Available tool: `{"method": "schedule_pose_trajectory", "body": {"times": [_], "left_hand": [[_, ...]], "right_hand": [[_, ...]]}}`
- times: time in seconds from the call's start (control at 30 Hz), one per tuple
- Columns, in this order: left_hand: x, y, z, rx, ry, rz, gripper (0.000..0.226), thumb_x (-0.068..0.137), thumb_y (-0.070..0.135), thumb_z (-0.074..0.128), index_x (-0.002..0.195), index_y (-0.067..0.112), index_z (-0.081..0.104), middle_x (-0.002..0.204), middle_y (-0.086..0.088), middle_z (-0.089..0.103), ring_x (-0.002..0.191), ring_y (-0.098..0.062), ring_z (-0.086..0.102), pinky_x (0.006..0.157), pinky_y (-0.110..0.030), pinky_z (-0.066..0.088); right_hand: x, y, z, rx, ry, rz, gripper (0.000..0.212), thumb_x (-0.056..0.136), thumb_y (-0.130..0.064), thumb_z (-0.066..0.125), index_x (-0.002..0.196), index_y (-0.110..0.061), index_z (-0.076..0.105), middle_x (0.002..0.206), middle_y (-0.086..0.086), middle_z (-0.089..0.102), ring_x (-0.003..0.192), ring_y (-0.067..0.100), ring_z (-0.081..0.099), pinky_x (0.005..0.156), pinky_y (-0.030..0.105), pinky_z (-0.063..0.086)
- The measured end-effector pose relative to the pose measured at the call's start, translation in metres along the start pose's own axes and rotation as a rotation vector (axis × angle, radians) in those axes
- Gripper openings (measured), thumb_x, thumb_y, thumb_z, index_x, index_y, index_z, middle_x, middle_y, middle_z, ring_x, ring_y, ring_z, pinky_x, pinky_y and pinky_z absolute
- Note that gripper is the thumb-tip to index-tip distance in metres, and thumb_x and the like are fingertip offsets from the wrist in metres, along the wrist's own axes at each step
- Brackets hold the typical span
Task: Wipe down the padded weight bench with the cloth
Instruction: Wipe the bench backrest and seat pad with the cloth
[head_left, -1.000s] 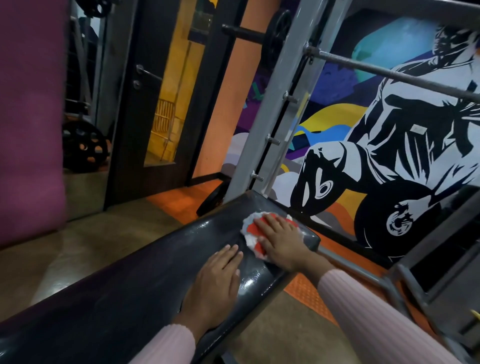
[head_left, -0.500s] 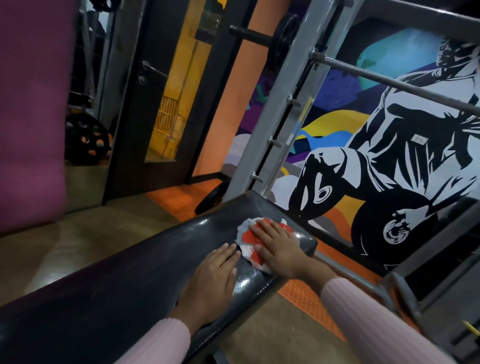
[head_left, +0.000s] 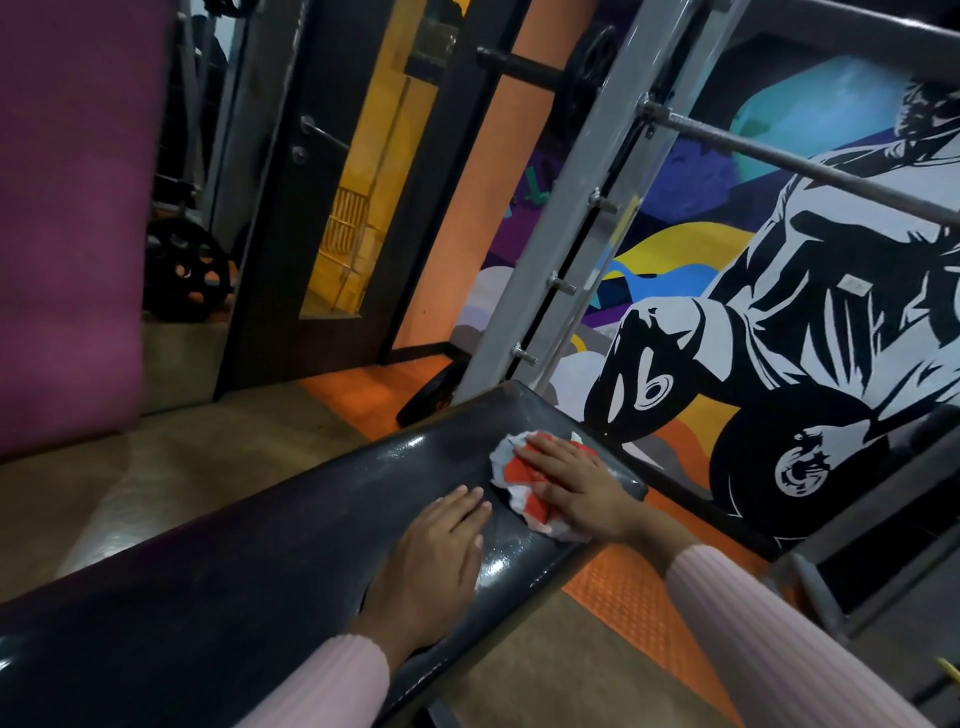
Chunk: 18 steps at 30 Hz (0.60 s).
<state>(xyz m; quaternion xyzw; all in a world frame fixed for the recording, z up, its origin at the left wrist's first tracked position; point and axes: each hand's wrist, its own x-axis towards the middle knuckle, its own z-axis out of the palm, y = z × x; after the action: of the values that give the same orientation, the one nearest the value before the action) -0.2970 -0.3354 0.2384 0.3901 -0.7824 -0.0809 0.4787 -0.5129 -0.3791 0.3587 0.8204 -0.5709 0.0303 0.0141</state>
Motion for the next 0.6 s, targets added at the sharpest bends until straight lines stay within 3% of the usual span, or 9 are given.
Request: {"method": "schedule_pose_trajectory", "body": {"times": [0.07,0.1,0.17,0.27,0.37,0.47,0.53,0.6], "left_hand": [[0.000,0.000,-0.001,-0.014,-0.002,-0.009,0.048,0.095,0.030,0.027,0.134,0.016,0.051,0.143,0.003,0.046,0.136,-0.005,0.031,0.114,-0.024,0.022],[0.000,0.001,-0.002,-0.020,-0.003,-0.013,0.047,0.095,0.029,0.027,0.133,0.015,0.052,0.142,0.003,0.047,0.135,-0.005,0.032,0.114,-0.023,0.021],[0.000,0.002,-0.003,0.000,0.031,-0.050,0.047,0.094,0.027,0.028,0.132,0.013,0.052,0.140,0.001,0.049,0.134,-0.010,0.037,0.115,-0.025,0.017],[0.001,0.001,-0.005,0.077,0.143,-0.228,0.051,0.090,0.026,0.028,0.132,0.011,0.052,0.138,-0.002,0.051,0.132,-0.017,0.040,0.115,-0.040,0.018],[0.001,-0.001,-0.007,0.088,0.175,-0.306,0.050,0.086,0.024,0.027,0.121,0.011,0.061,0.132,-0.004,0.056,0.127,-0.019,0.046,0.112,-0.047,0.024],[0.002,-0.002,-0.005,0.073,0.185,-0.301,0.050,0.086,0.024,0.027,0.115,0.010,0.065,0.125,-0.005,0.061,0.121,-0.020,0.052,0.110,-0.044,0.030],[0.001,-0.004,-0.004,0.047,0.195,-0.296,0.049,0.086,0.023,0.028,0.113,0.009,0.066,0.123,-0.005,0.062,0.119,-0.021,0.054,0.109,-0.043,0.032],[0.002,-0.007,-0.003,0.025,0.204,-0.300,0.047,0.087,0.023,0.029,0.113,0.009,0.067,0.123,-0.005,0.063,0.119,-0.021,0.054,0.108,-0.042,0.032]], "right_hand": [[0.003,0.015,-0.005,0.105,0.021,0.039,0.053,0.087,-0.056,0.039,0.139,-0.051,0.034,0.155,-0.017,0.027,0.145,0.007,0.019,0.119,0.045,0.012],[0.011,0.021,-0.006,0.072,0.032,0.096,0.054,0.088,-0.053,0.037,0.141,-0.046,0.036,0.155,-0.014,0.028,0.144,0.010,0.021,0.118,0.047,0.016],[0.032,0.019,-0.005,-0.128,0.030,0.194,0.058,0.091,-0.054,0.026,0.147,-0.036,0.030,0.159,-0.006,0.020,0.146,0.019,0.018,0.117,0.051,0.018],[0.057,-0.002,0.001,-0.214,0.006,0.332,0.057,0.099,-0.048,0.023,0.152,-0.031,0.013,0.162,-0.001,0.008,0.149,0.026,0.008,0.117,0.052,0.011],[0.046,-0.020,0.006,-0.275,-0.015,0.239,0.059,0.099,-0.052,0.019,0.153,-0.032,0.004,0.163,0.000,0.003,0.149,0.024,0.002,0.118,0.049,0.006],[0.020,-0.017,0.002,-0.231,-0.015,0.053,0.070,0.086,-0.065,0.007,0.151,-0.039,0.010,0.162,-0.006,0.010,0.149,0.016,0.007,0.120,0.043,0.007],[0.021,-0.006,-0.008,-0.176,-0.010,0.087,0.065,0.089,-0.061,0.017,0.149,-0.038,0.023,0.160,-0.007,0.018,0.148,0.015,0.014,0.120,0.040,0.011],[0.036,-0.001,-0.013,-0.150,0.001,0.250,0.053,0.098,-0.047,0.029,0.149,-0.034,0.026,0.160,-0.004,0.020,0.147,0.019,0.017,0.117,0.042,0.014]]}}
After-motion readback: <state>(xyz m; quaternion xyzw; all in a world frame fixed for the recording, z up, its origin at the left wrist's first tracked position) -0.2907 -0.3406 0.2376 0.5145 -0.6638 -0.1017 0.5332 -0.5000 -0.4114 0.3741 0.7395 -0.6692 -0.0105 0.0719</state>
